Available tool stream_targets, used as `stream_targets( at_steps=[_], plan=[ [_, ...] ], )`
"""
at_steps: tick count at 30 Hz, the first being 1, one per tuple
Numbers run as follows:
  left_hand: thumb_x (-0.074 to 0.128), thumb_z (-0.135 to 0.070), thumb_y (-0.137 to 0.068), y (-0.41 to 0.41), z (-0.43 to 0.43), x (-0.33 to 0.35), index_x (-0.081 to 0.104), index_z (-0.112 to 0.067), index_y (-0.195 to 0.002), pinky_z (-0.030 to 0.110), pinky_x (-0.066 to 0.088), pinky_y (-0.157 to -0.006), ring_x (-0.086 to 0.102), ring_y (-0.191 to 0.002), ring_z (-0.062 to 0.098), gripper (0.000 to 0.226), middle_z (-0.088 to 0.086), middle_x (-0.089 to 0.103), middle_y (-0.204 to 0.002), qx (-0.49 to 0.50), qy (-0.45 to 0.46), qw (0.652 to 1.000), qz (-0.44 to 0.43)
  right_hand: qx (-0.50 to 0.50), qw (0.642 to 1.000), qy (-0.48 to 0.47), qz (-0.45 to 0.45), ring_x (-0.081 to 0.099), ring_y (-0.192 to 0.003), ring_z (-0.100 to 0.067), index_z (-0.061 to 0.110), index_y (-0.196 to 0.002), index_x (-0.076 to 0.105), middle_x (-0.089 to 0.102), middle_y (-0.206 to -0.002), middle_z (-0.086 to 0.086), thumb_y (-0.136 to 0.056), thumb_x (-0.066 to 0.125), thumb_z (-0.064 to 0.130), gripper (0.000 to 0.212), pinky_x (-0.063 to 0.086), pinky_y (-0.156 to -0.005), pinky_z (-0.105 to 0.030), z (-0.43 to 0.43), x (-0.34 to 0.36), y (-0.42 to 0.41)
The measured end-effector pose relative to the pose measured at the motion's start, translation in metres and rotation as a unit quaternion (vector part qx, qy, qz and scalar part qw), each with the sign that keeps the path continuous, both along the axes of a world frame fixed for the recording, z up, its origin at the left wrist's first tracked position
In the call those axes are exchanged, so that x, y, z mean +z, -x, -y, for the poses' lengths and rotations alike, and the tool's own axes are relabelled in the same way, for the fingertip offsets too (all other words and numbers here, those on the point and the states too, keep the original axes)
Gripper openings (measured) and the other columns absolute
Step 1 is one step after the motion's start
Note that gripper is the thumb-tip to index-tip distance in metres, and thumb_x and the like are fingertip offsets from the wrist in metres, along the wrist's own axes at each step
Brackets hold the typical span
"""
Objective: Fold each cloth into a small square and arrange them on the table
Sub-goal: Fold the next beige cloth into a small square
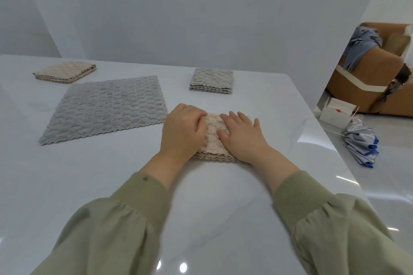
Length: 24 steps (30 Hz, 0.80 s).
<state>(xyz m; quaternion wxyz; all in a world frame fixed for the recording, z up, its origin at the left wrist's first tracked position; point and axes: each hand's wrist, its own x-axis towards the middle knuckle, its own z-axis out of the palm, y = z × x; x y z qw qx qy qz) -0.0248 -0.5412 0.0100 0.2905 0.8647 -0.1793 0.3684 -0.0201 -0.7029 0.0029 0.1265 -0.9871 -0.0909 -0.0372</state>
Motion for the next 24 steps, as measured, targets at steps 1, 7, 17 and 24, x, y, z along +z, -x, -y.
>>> stream_targets(
  at_steps=[1,7,17,24],
  plan=[
    [0.045,-0.016,-0.08,-0.001,0.006,0.001,0.071,-0.007,-0.082,0.03,0.048,-0.073,0.062,-0.082,0.023,0.028,0.003,0.071,-0.082,0.019,-0.038,0.999,0.014,0.001,0.998,-0.06,0.011,0.014,-0.144,-0.02,0.021,-0.145,0.031,0.026,-0.154,-0.002,-0.099,0.03,0.036,0.048,0.005,-0.116,-0.048,0.001,0.0,-0.001],
    [0.026,-0.03,-0.097,0.004,0.044,0.01,0.048,-0.012,-0.135,0.045,0.021,-0.111,0.03,-0.138,0.024,0.048,0.005,0.047,-0.142,0.045,-0.177,0.969,-0.167,-0.149,0.89,-0.419,0.096,0.038,-0.133,-0.016,0.009,-0.122,0.059,0.048,-0.14,-0.006,-0.092,0.035,-0.002,0.04,0.021,-0.102,-0.015,0.043,0.009,-0.013],
    [0.016,-0.064,-0.092,-0.002,0.042,-0.005,0.005,-0.033,-0.15,0.05,0.0,-0.117,-0.005,-0.146,0.02,0.066,-0.003,0.002,-0.16,-0.001,-0.253,0.911,-0.325,-0.013,0.915,-0.403,-0.026,0.063,-0.083,-0.004,0.017,-0.102,0.066,0.067,-0.092,0.003,-0.082,0.064,-0.003,0.028,0.049,-0.077,-0.009,0.072,0.013,-0.028],
    [0.021,-0.07,-0.088,-0.003,0.039,-0.003,0.002,-0.035,-0.149,0.051,-0.002,-0.116,-0.009,-0.146,0.018,0.073,-0.005,-0.003,-0.159,-0.017,-0.266,0.901,-0.342,-0.037,0.935,-0.352,0.01,0.058,-0.067,0.0,0.011,-0.084,0.072,0.067,-0.075,0.004,-0.081,0.065,0.001,0.013,0.041,-0.058,0.0,0.065,0.014,-0.032]
  ],
)
